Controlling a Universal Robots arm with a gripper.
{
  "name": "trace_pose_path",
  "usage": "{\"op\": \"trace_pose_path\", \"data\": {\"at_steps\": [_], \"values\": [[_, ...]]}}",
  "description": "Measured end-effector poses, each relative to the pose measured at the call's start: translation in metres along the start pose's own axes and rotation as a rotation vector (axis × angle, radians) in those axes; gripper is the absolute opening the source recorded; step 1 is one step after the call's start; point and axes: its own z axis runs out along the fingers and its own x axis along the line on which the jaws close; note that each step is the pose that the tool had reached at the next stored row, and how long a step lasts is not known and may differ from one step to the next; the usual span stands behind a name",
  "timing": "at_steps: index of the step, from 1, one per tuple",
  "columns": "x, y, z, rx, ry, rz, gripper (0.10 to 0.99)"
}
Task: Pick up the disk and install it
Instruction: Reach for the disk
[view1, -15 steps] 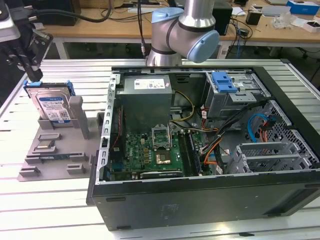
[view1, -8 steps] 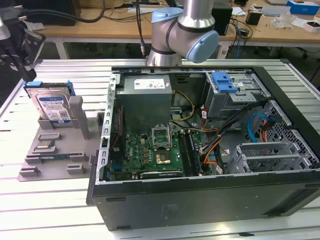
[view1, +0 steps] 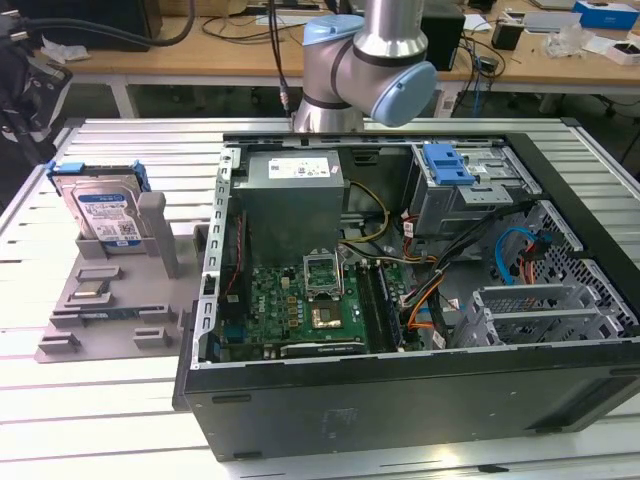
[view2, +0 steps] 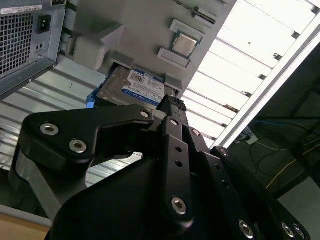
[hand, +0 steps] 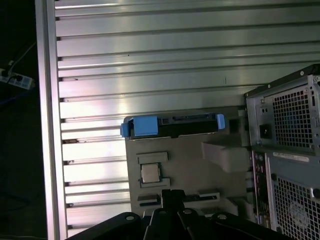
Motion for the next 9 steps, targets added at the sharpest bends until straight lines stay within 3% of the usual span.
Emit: {"op": "trace_pose_path", "data": {"at_steps": [3,9], "values": [[0.0100,-0.0007,-0.0002,0.000,-0.0001,0.000,0.106],[0.0209,-0.0016,-0.0005,0.000,0.0001,0.000,0.106]]}}
